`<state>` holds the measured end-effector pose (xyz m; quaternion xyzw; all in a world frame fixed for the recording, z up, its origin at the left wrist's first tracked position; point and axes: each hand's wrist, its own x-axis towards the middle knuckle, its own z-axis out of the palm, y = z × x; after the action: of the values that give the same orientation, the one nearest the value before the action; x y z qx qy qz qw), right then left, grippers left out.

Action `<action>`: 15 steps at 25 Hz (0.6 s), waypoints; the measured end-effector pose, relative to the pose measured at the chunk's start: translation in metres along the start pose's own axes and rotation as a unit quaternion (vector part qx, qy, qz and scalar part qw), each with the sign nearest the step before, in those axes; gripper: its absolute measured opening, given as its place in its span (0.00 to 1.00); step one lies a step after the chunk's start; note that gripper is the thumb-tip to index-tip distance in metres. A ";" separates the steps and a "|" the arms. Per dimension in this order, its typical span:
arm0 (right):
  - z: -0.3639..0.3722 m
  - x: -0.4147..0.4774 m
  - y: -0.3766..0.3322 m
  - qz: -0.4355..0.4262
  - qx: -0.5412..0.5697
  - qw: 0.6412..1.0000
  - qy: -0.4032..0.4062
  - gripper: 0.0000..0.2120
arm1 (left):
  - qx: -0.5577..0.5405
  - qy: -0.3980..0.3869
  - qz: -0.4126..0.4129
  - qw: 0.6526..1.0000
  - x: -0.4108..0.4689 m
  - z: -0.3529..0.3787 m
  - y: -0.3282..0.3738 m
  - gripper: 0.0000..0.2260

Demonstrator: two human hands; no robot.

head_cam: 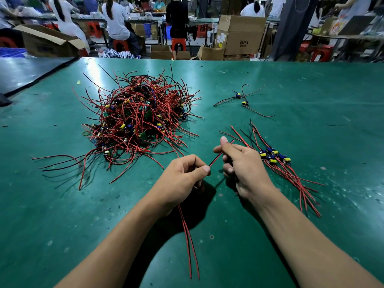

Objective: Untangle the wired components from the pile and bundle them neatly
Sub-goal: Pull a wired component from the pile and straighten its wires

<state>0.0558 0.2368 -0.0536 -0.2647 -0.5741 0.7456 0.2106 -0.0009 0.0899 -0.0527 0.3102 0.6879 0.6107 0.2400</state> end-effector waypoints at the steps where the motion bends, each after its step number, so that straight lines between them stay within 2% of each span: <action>1: 0.001 0.001 -0.002 0.034 0.048 0.998 0.000 0.18 | 0.001 -0.005 0.003 1.000 0.000 0.000 0.000 0.06; 5: -0.005 0.002 -0.016 0.213 0.216 0.952 -0.038 0.19 | 0.019 -0.021 0.015 0.999 -0.001 0.001 0.000 0.06; 8: -0.013 -0.001 -0.023 0.274 0.258 0.924 -0.074 0.19 | 0.028 -0.027 0.010 0.999 -0.002 0.001 0.000 0.06; 10: -0.013 -0.005 -0.025 0.273 0.257 0.922 -0.096 0.16 | 0.027 -0.020 0.005 0.999 -0.003 0.000 -0.001 0.06; 12: -0.010 -0.006 -0.025 0.236 0.226 0.940 -0.101 0.17 | 0.018 0.000 0.001 1.000 -0.004 -0.001 -0.001 0.06; 15: -0.008 -0.005 -0.024 0.186 0.160 0.966 -0.084 0.29 | -0.021 0.032 -0.020 0.999 -0.004 0.000 -0.002 0.06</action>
<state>0.0655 0.2458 -0.0310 -0.2661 -0.4037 0.8733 0.0594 0.0016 0.0873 -0.0549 0.2715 0.6883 0.6297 0.2366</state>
